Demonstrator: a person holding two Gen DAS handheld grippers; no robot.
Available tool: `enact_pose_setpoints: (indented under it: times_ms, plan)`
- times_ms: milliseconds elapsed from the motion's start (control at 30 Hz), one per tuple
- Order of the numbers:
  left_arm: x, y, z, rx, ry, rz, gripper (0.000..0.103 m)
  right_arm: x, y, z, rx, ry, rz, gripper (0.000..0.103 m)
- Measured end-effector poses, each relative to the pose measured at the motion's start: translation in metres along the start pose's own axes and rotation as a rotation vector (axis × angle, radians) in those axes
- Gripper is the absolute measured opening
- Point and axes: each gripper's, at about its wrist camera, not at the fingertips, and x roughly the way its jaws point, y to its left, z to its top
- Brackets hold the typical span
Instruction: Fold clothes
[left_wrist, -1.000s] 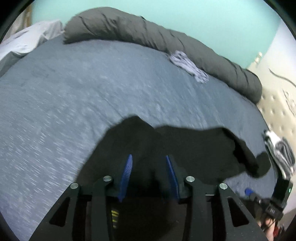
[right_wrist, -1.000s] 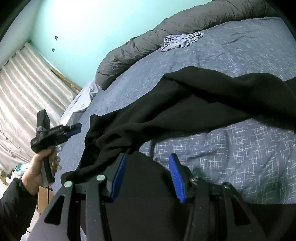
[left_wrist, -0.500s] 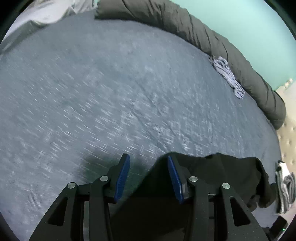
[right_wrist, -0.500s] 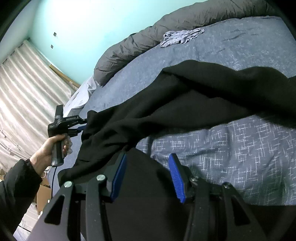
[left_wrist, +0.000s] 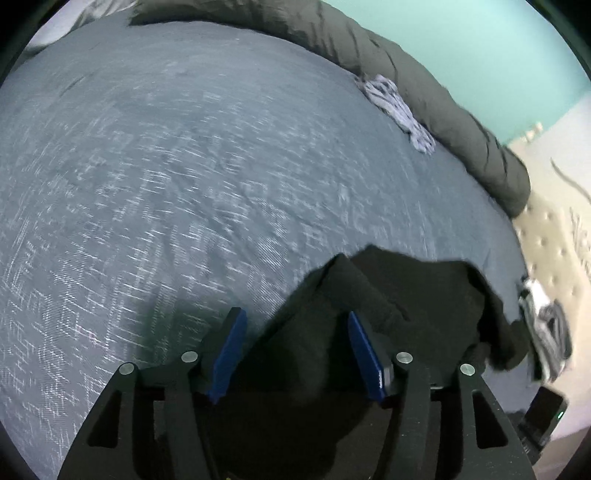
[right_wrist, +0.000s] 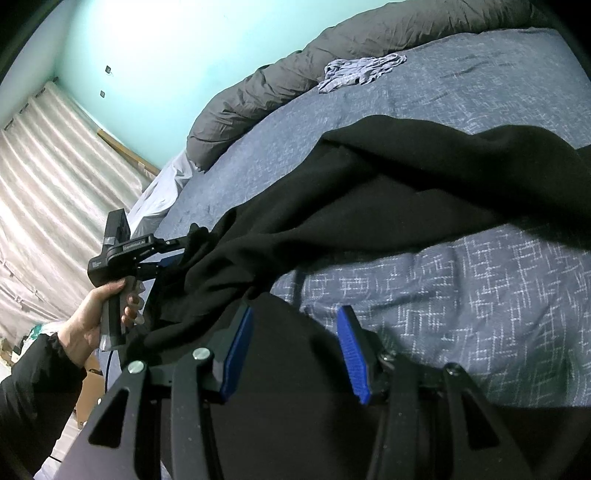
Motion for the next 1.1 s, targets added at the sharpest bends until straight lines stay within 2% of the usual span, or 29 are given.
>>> enact_pose_setpoints:
  times_ms: [233, 467, 633, 700, 767, 933, 1100]
  plan:
    - [-0.001, -0.026, 0.001, 0.089, 0.003, -0.021, 0.061, -0.001, 0.000, 0.000, 0.002, -0.001, 0.003, 0.048]
    - [-0.011, -0.055, -0.003, 0.219, -0.019, 0.001, 0.061, -0.002, -0.001, 0.002, 0.006, -0.007, 0.006, 0.048]
    - [-0.017, -0.075, -0.015, 0.317, -0.035, 0.046, 0.061, -0.004, -0.002, 0.003, 0.013, -0.011, 0.008, 0.048]
    - [-0.018, -0.078, -0.020, 0.339, -0.043, 0.077, 0.060, -0.005, -0.002, 0.003, 0.015, -0.013, 0.009, 0.048]
    - [-0.021, -0.080, -0.023, 0.350, -0.049, 0.083, 0.055, -0.005, -0.002, 0.003, 0.015, -0.014, 0.011, 0.048]
    - [-0.028, -0.086, -0.033, 0.371, -0.063, 0.098, 0.050, -0.007, -0.001, 0.005, 0.017, -0.017, 0.014, 0.048]
    - [-0.033, -0.093, -0.039, 0.409, -0.073, 0.112, 0.050, -0.007, -0.001, 0.005, 0.017, -0.019, 0.017, 0.048]
